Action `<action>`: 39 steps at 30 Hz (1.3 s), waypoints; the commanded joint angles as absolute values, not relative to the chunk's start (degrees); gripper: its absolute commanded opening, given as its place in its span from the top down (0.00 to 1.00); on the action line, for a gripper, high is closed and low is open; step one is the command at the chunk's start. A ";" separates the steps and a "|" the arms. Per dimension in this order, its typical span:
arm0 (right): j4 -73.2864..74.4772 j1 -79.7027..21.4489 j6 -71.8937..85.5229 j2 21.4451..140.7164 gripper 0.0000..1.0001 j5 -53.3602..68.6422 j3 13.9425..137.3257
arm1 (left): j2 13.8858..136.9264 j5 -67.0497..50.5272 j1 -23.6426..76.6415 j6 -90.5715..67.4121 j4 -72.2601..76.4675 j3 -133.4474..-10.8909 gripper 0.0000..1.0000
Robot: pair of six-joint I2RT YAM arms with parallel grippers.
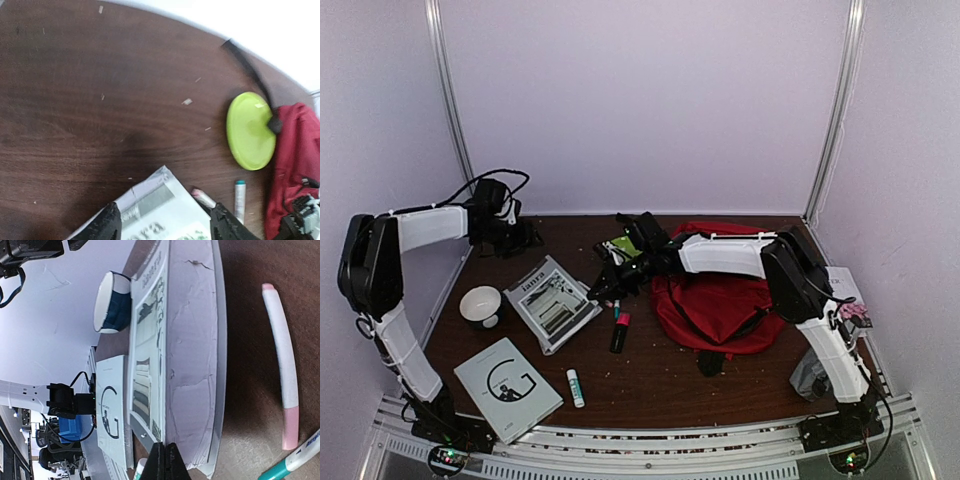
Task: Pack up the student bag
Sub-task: Pick up the book from the center of the board, then pass from the right arm to the left
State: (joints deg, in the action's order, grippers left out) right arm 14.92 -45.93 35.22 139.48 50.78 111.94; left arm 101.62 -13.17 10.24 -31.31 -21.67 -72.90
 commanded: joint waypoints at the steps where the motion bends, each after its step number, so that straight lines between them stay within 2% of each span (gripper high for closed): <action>1: 11.63 -44.87 34.34 132.10 1.00 51.67 110.31 | 89.88 -14.17 12.31 -34.01 -22.96 -73.90 0.34; 5: 6.11 -44.14 39.54 130.67 1.00 54.10 106.74 | 80.30 -10.15 16.24 -38.82 -24.20 -66.49 0.28; 6: 5.08 -43.98 40.45 130.68 1.00 54.55 106.18 | 78.35 -9.23 18.18 -40.10 -24.65 -64.76 0.21; 7: 4.39 -43.66 41.07 130.69 1.00 54.69 105.69 | 76.81 -8.33 19.66 -41.22 -25.55 -63.20 0.18; 18: -6.22 -39.14 50.33 129.82 1.00 56.62 97.96 | 63.96 3.20 34.18 -61.97 -19.97 -44.27 0.20; 25: -17.91 -36.83 61.05 129.78 1.00 58.45 93.81 | 66.91 1.56 37.22 -70.94 -4.51 -35.10 0.18; 35: -24.79 -36.47 66.94 129.20 1.00 59.82 89.60 | 71.88 4.61 38.08 -78.48 20.06 -27.30 0.17; 39: -26.59 -36.47 68.42 129.20 1.00 60.10 88.50 | 76.22 3.31 38.14 -82.04 25.10 -26.54 0.17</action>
